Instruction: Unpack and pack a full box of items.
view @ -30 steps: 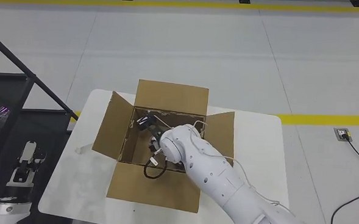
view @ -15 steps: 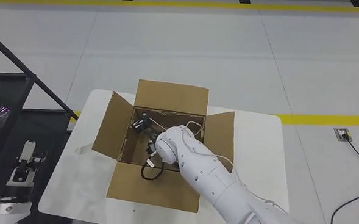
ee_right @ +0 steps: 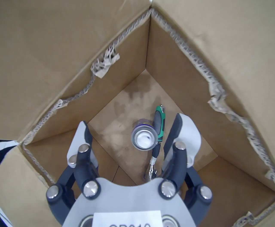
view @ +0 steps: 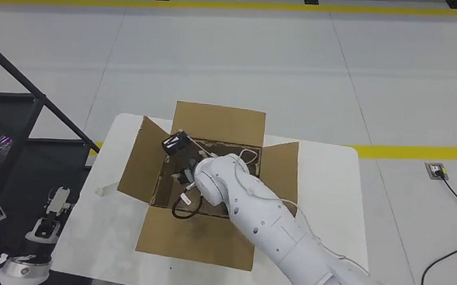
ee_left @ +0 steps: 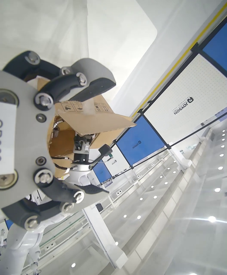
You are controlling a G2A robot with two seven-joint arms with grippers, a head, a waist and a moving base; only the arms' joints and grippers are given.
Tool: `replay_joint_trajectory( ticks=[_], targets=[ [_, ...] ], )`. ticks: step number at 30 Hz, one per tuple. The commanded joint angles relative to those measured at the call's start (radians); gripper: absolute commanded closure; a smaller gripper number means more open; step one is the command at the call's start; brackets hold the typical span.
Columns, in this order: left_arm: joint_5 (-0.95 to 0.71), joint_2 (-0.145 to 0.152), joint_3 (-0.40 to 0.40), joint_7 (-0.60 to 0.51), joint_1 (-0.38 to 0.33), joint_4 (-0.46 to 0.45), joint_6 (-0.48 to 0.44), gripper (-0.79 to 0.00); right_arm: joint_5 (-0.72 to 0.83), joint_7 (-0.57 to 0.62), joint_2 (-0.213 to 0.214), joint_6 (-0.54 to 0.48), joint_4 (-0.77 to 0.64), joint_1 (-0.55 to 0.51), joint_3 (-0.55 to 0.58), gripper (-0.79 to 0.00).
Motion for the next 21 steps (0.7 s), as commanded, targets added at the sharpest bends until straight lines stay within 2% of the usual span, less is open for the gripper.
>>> replay_joint_trajectory(
  ticks=[1, 4, 7, 11, 15, 21],
  targets=[
    [0.019, -0.001, 0.016, 0.003, -0.010, 0.002, 0.011, -0.785, -0.048, 0.012, 0.028, 0.027, -0.119, -0.046, 0.042, -0.785],
    [0.052, -0.002, 0.041, 0.002, -0.020, 0.003, 0.013, -0.785, -0.152, 0.038, 0.084, 0.057, -0.394, -0.183, 0.137, -0.785],
    [0.099, -0.004, 0.068, 0.008, -0.031, 0.006, 0.009, -0.785, -0.275, 0.083, 0.137, 0.039, -0.712, -0.377, 0.239, -0.785],
    [0.165, -0.006, 0.114, 0.014, -0.055, 0.025, -0.009, -0.785, -0.350, 0.064, 0.177, -0.013, -1.013, -0.586, 0.336, -0.785],
    [0.224, -0.010, 0.166, 0.049, -0.082, 0.031, -0.010, -0.785, -0.395, 0.016, 0.194, 0.000, -1.149, -0.716, 0.399, -0.785],
    [0.260, -0.013, 0.206, 0.058, -0.075, -0.013, -0.040, -0.785, -0.395, 0.016, 0.194, 0.000, -1.149, -0.716, 0.399, -0.785]
  ],
)
